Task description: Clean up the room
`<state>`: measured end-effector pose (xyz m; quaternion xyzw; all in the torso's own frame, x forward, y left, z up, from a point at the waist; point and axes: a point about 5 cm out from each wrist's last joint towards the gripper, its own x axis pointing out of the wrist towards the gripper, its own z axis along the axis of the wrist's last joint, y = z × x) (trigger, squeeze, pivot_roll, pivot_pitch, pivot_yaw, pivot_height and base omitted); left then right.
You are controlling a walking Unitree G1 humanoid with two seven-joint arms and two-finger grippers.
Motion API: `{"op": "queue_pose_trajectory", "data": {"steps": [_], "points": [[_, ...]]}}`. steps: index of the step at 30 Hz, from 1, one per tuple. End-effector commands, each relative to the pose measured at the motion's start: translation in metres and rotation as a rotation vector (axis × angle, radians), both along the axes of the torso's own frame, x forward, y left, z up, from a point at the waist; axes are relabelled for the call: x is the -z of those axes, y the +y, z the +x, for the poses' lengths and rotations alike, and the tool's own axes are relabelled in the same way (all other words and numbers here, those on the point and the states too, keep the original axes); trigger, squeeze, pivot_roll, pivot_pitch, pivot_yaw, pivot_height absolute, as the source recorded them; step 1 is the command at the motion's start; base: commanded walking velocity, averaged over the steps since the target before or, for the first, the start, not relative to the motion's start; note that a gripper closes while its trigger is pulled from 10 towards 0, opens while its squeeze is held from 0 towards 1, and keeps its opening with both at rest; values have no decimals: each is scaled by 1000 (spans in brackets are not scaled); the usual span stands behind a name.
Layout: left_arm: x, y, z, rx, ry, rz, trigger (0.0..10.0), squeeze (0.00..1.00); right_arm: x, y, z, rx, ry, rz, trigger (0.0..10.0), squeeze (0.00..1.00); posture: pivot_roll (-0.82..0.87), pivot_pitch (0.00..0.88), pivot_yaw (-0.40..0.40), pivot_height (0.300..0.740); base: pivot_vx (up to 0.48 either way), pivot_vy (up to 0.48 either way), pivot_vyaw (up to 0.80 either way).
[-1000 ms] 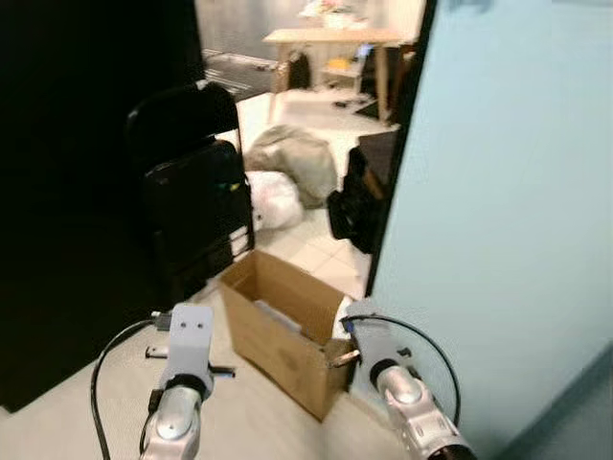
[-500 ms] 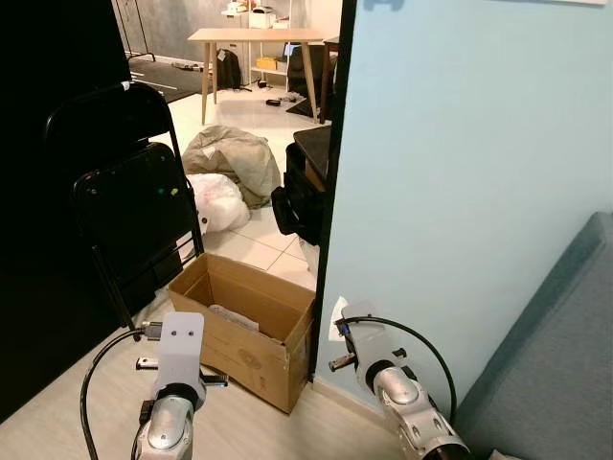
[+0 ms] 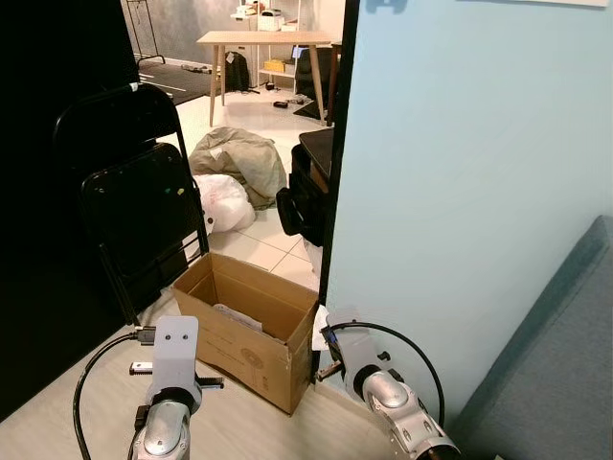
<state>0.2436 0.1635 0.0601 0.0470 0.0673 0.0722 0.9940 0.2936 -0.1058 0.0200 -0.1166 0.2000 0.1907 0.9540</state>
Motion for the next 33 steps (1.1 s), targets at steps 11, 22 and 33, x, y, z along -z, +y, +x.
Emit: {"op": "queue_pose_trajectory", "data": {"steps": [11, 22, 33], "points": [[-5, -2, 0, 9, -28, -18, 10000, 0, -3, 6, 2, -39, -18, -7, 10000, 0, 55, 0, -9, 740, 351, 0, 0], [-7, 2, -1, 3, -33, -11, 10000, 0, -2, 7, 2, -44, -12, -2, 10000, 0, 67, 0, -12, 740, 345, 0, 0], [-8, 4, 0, 12, -30, -10, 10000, 0, -1, 8, 1, -40, -10, -1, 10000, 0, 67, 0, -7, 740, 334, 0, 0]]}}
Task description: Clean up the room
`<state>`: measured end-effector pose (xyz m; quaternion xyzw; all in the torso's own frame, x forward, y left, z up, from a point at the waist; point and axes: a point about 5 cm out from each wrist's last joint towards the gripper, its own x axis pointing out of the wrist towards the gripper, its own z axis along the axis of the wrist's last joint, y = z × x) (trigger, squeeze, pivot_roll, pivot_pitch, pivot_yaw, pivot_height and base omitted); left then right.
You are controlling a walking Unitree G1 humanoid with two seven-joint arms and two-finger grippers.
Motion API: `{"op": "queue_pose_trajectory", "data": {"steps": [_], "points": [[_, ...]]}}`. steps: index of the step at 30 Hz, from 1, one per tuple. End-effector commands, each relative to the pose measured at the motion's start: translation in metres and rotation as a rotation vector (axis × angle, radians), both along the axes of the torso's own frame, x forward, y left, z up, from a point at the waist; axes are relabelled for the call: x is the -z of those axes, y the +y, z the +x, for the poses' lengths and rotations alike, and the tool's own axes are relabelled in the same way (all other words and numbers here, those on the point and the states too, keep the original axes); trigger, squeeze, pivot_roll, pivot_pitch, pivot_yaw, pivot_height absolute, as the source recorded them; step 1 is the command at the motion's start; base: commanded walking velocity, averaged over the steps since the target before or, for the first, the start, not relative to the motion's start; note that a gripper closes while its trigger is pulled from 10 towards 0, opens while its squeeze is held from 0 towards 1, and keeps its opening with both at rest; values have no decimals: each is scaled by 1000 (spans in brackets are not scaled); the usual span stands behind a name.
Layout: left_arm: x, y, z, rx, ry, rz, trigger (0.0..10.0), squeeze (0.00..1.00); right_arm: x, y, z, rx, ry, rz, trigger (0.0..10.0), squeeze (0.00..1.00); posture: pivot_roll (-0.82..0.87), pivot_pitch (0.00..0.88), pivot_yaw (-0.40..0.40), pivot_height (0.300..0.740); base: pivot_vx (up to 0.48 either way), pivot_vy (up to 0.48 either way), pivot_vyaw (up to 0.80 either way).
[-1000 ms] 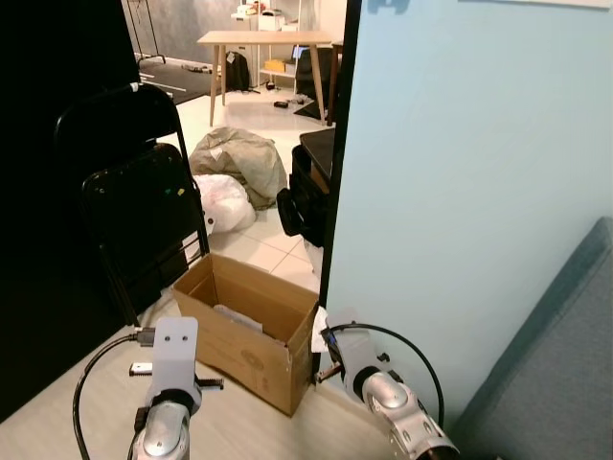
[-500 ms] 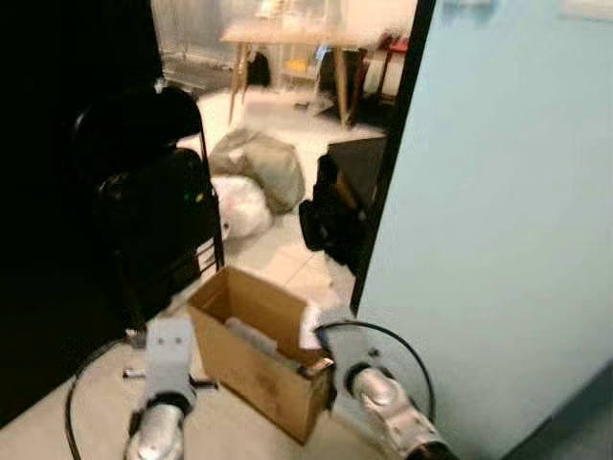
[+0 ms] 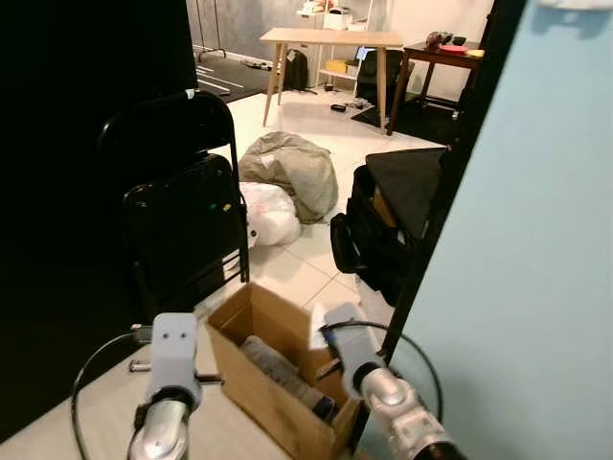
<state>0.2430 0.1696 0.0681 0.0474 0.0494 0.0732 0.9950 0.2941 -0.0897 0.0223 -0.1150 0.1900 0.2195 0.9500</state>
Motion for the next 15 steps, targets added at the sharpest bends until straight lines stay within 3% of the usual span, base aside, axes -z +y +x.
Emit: {"op": "queue_pose_trajectory", "data": {"steps": [1, 12, 15], "points": [[0, -2, 0, 12, 6, -14, 10000, 0, 1, -8, 1, 18, 0, -18, 10000, 0, 67, 0, -7, 740, 326, 0, 0], [-1, -3, 2, 24, 8, -16, 10000, 0, 2, -10, 0, 26, 2, -21, 10000, 0, 65, 0, -4, 740, 323, 0, 0], [1, -3, 3, 24, 25, -13, 10000, 0, 2, -10, 0, 27, 3, -22, 10000, 0, 66, 0, -4, 740, 0, 0, 0]]}}
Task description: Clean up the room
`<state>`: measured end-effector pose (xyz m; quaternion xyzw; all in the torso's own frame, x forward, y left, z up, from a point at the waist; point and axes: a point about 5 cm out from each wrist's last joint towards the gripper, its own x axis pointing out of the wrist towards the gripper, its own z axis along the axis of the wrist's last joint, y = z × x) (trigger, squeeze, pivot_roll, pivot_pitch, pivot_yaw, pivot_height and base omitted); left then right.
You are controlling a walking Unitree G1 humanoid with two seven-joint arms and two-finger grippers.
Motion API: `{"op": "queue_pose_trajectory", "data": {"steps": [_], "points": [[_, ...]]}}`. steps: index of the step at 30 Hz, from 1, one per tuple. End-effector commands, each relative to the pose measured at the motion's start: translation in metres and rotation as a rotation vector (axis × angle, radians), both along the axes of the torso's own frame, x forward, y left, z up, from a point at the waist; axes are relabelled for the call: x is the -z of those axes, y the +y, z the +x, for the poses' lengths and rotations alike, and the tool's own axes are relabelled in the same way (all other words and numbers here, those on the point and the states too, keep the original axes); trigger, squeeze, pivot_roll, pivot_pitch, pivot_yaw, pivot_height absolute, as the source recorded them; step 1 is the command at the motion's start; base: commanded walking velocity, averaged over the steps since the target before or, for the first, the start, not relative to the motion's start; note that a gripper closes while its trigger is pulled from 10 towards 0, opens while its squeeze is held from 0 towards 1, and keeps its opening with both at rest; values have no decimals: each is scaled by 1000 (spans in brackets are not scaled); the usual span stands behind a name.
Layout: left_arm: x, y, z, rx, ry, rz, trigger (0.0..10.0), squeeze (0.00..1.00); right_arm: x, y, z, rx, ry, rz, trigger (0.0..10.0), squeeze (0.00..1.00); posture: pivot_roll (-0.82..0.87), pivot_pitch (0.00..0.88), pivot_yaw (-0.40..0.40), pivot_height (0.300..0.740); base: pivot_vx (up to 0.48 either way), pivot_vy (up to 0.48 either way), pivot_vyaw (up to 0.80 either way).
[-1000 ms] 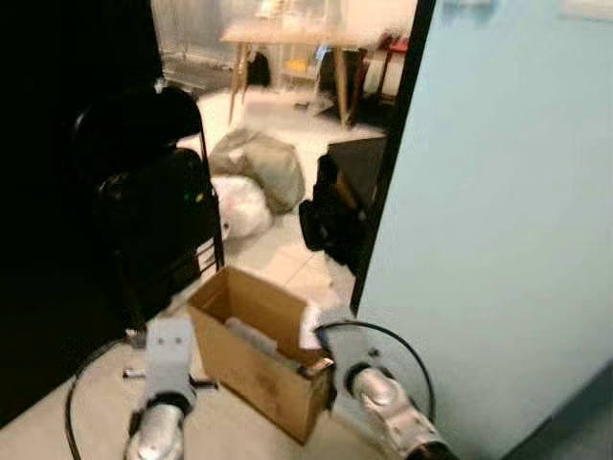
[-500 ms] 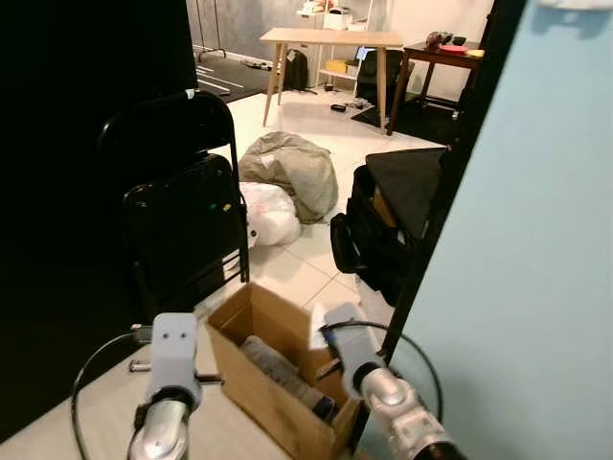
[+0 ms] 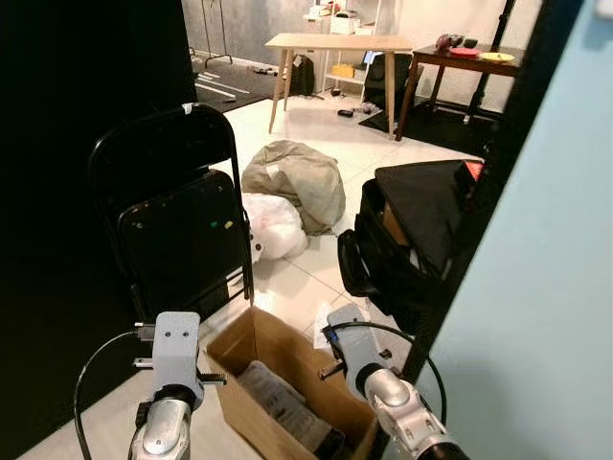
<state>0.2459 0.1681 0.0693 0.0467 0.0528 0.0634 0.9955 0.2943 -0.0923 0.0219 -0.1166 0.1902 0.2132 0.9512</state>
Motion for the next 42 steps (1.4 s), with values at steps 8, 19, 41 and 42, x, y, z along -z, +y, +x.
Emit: {"op": "queue_pose_trajectory", "data": {"steps": [8, 19, 41, 42], "points": [[5, -3, 0, 14, 32, -5, 10000, 0, 2, -6, 0, 15, 7, -17, 10000, 0, 67, 0, -3, 740, 0, 0, 0], [6, 0, 0, 4, 38, 5, 10000, 0, 4, -6, 0, 8, 17, -29, 10000, 0, 68, 0, -2, 740, 0, 0, 0], [8, 5, 1, -8, 62, 56, 10000, 0, 3, -2, 2, -33, 15, -48, 10000, 0, 65, 0, -15, 740, 0, -64, 0], [8, 3, 1, -3, 57, 66, 10000, 0, 3, -1, 2, -37, 13, -49, 10000, 0, 65, 0, -15, 740, 0, -480, 0]]}}
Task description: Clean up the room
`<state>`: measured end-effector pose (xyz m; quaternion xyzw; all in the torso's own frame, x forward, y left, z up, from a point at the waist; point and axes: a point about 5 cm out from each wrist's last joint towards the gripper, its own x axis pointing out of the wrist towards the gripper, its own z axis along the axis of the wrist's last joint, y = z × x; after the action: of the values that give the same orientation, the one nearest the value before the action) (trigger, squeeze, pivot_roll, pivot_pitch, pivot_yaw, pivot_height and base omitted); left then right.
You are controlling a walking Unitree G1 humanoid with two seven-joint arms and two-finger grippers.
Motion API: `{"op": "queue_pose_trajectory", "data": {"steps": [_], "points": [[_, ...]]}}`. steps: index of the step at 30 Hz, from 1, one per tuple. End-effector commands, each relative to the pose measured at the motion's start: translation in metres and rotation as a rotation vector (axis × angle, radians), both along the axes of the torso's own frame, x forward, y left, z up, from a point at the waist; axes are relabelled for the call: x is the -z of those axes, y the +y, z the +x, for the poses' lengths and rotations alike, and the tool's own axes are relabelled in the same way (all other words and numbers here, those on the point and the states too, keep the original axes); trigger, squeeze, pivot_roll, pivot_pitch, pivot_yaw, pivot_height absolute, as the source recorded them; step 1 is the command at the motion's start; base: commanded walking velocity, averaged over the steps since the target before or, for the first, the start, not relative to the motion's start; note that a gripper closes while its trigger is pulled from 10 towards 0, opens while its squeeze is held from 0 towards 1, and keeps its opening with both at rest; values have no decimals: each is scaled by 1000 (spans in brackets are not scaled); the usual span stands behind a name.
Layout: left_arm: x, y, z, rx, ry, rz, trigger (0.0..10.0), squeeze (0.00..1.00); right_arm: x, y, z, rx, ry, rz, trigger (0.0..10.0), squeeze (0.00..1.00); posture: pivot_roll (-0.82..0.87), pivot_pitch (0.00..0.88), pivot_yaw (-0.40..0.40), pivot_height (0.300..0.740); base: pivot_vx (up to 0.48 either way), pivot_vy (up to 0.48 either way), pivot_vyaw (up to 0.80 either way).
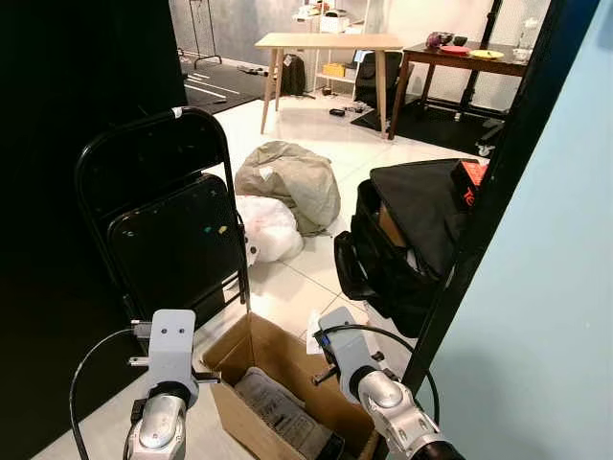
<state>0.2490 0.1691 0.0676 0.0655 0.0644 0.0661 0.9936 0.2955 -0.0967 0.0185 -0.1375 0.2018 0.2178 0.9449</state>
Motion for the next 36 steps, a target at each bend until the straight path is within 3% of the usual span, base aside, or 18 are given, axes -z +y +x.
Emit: {"op": "queue_pose_trajectory", "data": {"steps": [1, 5, 10, 15, 19, 24, 27, 32, 34, 36], "points": [[6, 1, -2, 4, 29, 35, 10000, 0, -1, 4, 1, -23, -4, -5, 10000, 0, 64, 0, -14, 740, 0, -480, 0], [7, 5, -2, -49, 34, -26, 10000, 0, -1, 4, 1, -27, -7, -6, 10000, 0, 61, 0, -16, 740, 0, -120, 0], [8, 5, -2, -43, 39, -28, 10000, 0, -2, 3, 2, -30, -8, -9, 10000, 0, 59, 0, -18, 740, 0, 0, 0], [11, 10, -4, 1, 65, 58, 10000, 0, -1, 9, 1, -78, -9, -36, 10000, 0, 55, 0, -23, 740, 0, 0, 0], [15, 16, -5, 95, 97, 189, 10000, 0, 2, 19, 1, -177, 14, -100, 10000, 0, 49, 0, -26, 740, 0, 0, 0], [14, 22, -6, 155, 100, 216, 10000, 0, 7, 22, 0, -234, 40, -187, 10000, 0, 52, 16, -40, 740, 0, 0, 0], [9, 22, -7, 262, 93, 239, 10000, 0, 5, 24, 5, -259, 36, -245, 10000, 0, 61, 85, -58, 740, 0, 0, 0], [9, 22, -7, 262, 93, 239, 10000, 0, 5, 24, 5, -259, 36, -245, 10000, 0, 61, 85, -58, 740, 0, 0, 0], [0, 10, -15, 425, 64, 185, 10000, 0, 3, 29, 10, -305, 34, -315, 10000, 0, 81, 208, -68, 740, 0, 0, 0], [-6, -10, -27, 562, 37, 120, 10000, 0, 3, 33, 10, -339, 44, -358, 10000, 0, 86, 241, -70, 740, 0, 0, 0]]}}
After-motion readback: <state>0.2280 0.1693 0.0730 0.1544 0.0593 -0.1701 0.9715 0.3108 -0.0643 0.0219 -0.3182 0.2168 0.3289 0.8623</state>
